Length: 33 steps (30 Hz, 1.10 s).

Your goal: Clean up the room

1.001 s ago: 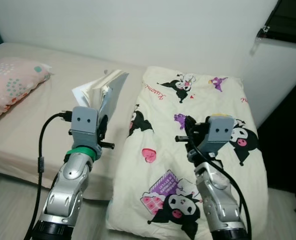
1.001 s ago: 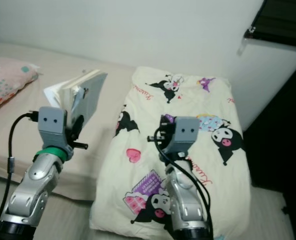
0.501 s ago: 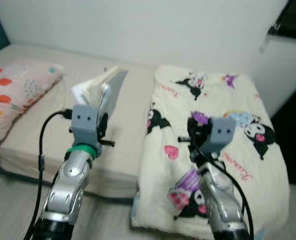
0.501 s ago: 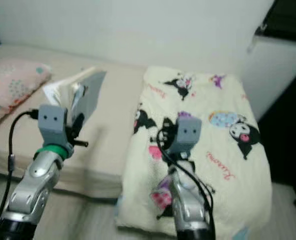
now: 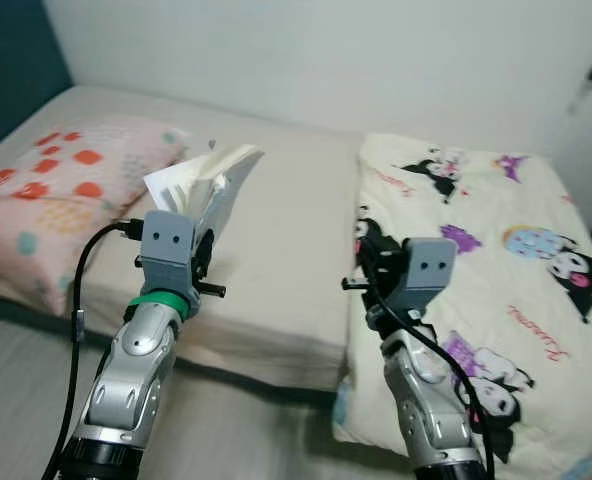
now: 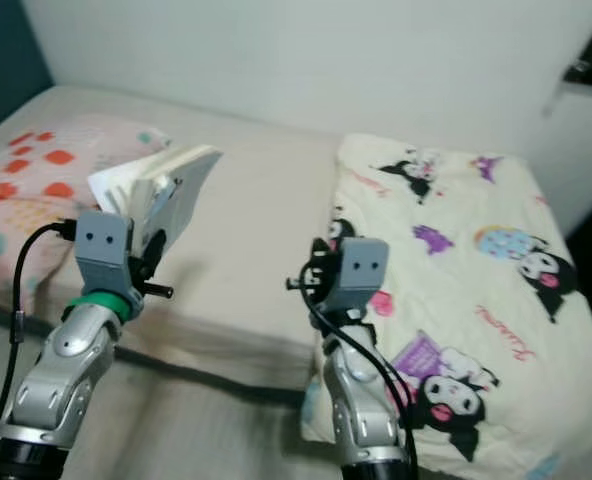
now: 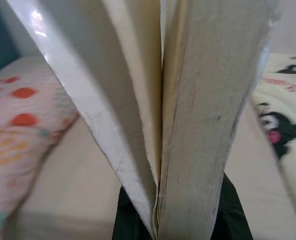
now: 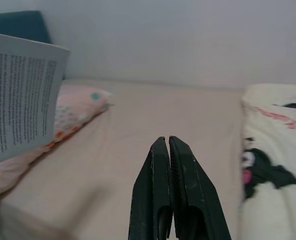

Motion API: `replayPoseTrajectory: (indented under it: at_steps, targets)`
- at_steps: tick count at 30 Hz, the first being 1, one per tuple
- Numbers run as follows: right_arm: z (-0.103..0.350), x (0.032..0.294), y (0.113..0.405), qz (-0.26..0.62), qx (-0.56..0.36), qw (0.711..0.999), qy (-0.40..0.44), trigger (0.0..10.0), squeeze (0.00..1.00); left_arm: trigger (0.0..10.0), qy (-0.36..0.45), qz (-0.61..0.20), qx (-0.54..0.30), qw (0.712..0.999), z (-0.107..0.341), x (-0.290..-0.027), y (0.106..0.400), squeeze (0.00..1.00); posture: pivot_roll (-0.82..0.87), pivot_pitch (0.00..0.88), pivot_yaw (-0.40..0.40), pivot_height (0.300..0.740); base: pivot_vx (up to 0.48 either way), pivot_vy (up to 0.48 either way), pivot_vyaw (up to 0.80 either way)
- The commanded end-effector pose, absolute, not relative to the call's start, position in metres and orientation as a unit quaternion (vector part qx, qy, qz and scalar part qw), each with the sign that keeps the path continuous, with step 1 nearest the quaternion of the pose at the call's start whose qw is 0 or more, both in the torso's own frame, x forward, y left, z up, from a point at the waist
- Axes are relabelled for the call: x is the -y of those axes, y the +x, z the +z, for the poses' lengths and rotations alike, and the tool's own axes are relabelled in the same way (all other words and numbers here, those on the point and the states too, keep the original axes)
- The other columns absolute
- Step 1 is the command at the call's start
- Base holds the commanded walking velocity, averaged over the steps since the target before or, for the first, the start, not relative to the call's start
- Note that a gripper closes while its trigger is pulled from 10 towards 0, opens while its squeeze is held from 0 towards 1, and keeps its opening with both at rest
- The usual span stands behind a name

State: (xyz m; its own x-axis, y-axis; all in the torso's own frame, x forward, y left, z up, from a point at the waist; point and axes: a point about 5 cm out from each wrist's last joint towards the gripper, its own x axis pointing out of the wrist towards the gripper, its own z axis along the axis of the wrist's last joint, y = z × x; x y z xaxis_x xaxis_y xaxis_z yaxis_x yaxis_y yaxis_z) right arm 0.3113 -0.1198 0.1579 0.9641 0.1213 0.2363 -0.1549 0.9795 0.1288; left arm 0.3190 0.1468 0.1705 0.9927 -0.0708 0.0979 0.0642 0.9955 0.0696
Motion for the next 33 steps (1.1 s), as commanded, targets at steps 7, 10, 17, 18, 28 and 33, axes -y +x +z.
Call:
replayPoseTrajectory:
  at_steps: [7, 10, 17, 18, 28, 33]
  targets:
    - [0.154, 0.124, 0.309, 0.059, 0.109, 0.990, 0.065, 10.0, 0.00, 10.0, 0.039, -0.042, 0.050, 0.997, 0.171, -0.144, 0.321, 0.00, -0.05, 0.026, 0.048, 0.707, 0.000, 0.000, 0.00]
    - [0.154, 0.125, 0.309, 0.059, 0.109, 0.990, 0.064, 10.0, 0.00, 10.0, 0.040, -0.040, 0.048, 0.997, 0.170, -0.145, 0.321, 0.00, -0.05, 0.028, 0.048, 0.707, 0.000, 0.000, 0.00]
    - [0.153, 0.125, 0.309, 0.057, 0.106, 0.991, 0.058, 10.0, 0.00, 10.0, 0.033, -0.033, 0.041, 0.998, 0.168, -0.146, 0.322, 0.00, -0.05, 0.030, 0.047, 0.707, 0.000, 0.000, 0.00]
    - [0.151, 0.125, 0.309, 0.056, 0.104, 0.992, 0.054, 10.0, 0.00, 10.0, 0.046, -0.039, 0.034, 0.998, 0.166, -0.145, 0.321, 0.00, -0.05, 0.031, 0.046, 0.707, 0.000, 0.000, 0.00]
    - [0.140, 0.121, 0.307, 0.066, 0.075, 0.994, 0.046, 10.0, 0.00, 10.0, 0.056, -0.062, -0.010, 0.996, 0.148, -0.136, 0.316, 0.00, -0.04, 0.042, 0.040, 0.707, 0.000, 0.000, 0.00]
    - [0.135, 0.123, 0.308, 0.057, 0.063, 0.996, 0.021, 10.0, 0.00, 10.0, 0.052, -0.063, -0.013, 0.997, 0.148, -0.136, 0.316, 0.00, -0.04, 0.043, 0.040, 0.707, 0.000, 0.000, 0.32]
